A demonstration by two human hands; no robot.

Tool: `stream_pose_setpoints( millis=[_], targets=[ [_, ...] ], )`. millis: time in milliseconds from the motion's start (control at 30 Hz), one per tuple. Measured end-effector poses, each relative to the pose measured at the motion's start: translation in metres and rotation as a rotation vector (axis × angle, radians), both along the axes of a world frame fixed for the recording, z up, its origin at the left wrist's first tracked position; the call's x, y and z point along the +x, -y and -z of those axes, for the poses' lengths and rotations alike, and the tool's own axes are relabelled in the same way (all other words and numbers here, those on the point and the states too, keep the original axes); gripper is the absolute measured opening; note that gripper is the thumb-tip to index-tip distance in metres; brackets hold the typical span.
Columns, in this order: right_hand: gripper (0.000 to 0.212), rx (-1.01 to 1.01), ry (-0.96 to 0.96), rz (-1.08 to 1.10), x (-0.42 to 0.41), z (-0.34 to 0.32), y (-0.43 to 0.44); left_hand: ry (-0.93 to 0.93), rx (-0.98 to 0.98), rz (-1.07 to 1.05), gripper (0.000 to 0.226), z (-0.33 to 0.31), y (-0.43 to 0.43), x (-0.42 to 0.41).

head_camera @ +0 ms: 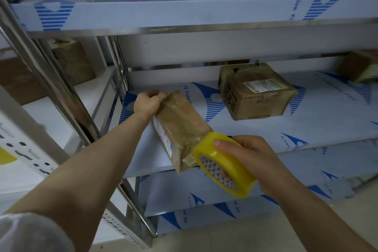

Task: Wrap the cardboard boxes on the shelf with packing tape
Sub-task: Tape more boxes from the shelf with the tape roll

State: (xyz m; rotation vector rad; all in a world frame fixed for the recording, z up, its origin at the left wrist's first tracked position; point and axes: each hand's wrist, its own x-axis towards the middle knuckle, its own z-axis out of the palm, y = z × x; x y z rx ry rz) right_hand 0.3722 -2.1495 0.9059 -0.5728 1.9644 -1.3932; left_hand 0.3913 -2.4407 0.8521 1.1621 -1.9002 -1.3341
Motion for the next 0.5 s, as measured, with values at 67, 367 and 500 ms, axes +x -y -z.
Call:
stream_pose_setpoints(
  millis=[67,367,500],
  targets=[
    [0.023,-0.008,0.024,-0.010,0.001,-0.001,-0.001,0.064,-0.024,0.052,0.054,-0.003,0.002,-0.002],
    [0.040,0.059,-0.081,-0.047,0.005,0.015,-0.006,0.120,-0.099,0.123,0.029,0.002,0.003,-0.006],
    [0.042,0.023,-0.251,-0.078,0.011,0.010,-0.006,0.126,-0.128,0.125,0.033,0.003,0.003,-0.003]
  ],
)
